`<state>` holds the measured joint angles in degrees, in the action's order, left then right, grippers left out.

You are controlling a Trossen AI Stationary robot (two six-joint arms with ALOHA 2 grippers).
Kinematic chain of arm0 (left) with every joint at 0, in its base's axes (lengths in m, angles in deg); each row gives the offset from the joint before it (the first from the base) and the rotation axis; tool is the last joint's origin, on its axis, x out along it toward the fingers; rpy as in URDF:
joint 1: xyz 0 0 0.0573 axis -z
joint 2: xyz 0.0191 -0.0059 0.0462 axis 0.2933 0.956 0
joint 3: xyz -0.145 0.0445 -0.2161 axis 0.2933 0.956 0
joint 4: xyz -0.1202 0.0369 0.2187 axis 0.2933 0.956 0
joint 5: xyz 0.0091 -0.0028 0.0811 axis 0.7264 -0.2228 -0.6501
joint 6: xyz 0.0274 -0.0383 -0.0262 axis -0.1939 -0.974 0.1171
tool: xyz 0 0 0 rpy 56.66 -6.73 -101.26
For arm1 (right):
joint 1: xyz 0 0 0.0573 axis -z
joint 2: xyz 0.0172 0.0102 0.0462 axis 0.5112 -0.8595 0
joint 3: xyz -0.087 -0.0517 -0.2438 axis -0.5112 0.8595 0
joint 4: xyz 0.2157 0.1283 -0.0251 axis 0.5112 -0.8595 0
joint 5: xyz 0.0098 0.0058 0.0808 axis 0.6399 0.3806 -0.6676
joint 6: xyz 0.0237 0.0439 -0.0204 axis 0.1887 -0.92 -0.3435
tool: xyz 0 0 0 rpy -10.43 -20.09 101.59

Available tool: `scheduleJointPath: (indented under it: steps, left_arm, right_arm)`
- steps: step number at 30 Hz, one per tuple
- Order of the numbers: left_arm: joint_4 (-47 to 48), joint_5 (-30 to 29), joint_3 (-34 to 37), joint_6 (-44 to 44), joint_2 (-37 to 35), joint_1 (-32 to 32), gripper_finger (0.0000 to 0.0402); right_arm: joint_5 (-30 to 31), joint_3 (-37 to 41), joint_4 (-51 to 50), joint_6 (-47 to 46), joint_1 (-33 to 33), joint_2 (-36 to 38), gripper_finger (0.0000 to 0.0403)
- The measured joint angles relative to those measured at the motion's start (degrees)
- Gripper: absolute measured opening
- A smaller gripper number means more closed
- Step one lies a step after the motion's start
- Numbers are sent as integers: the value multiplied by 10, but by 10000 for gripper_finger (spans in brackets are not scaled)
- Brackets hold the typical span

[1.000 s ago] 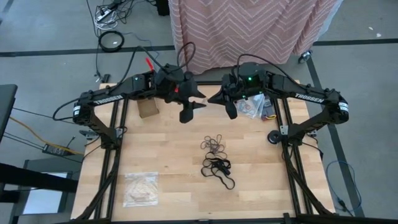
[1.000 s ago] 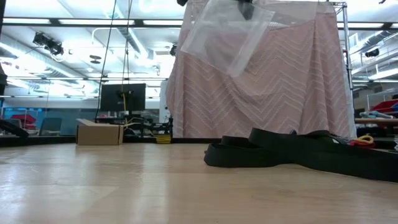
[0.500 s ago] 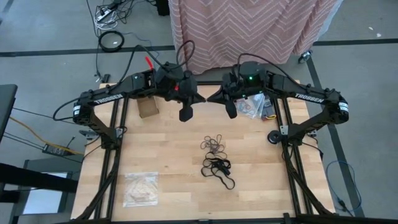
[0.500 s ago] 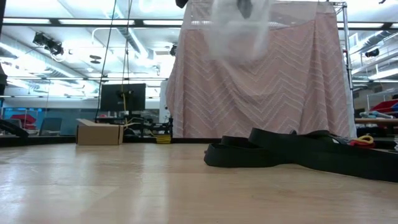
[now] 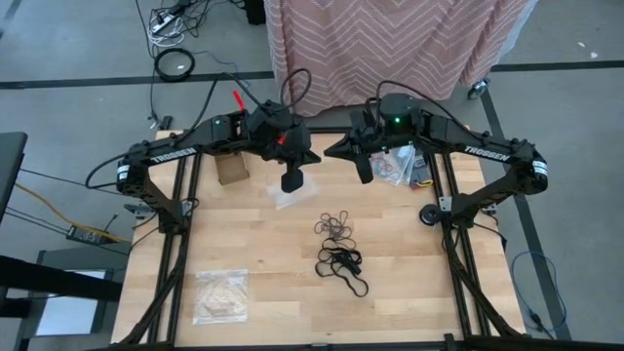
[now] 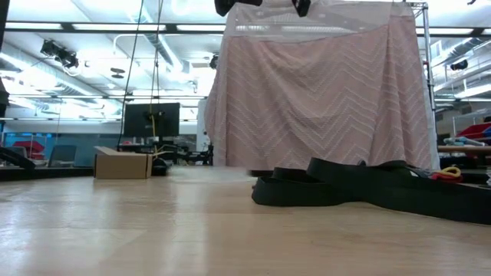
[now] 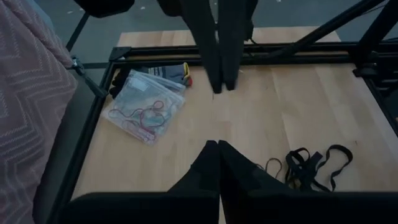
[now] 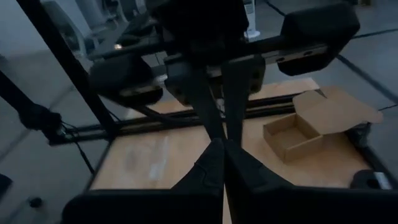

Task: Sort rubber bands
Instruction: Open the transparent zip bag

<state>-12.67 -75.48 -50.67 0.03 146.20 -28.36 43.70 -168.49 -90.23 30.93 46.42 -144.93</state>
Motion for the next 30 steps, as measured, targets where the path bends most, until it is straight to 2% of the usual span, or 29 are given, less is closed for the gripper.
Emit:
scheduleJointPath:
  steps: [6,10,12,16,20,25,30]
  left_arm:
    - [58,0,5,1,3,0,1]
    - [73,0,75,10,4,0,1]
    - [41,-1,135,13,5,0,1]
    - [-103,-42,257,15,5,-1,9]
    - [-213,-72,339,69,14,-13,32]
    - [-218,-72,374,82,63,-33,77]
    - [-222,-73,374,101,122,-46,126]
  right_arm:
    - [8,0,-99,4,10,-2,4]
    - [10,2,-121,4,17,-2,4]
    - [4,16,-107,4,22,-2,4]
    - [-20,79,-42,-20,34,-2,16]
    - [-67,159,48,-62,43,-2,52]
    - [-81,227,107,-75,47,-2,114]
    - [-52,252,113,-71,58,-3,170]
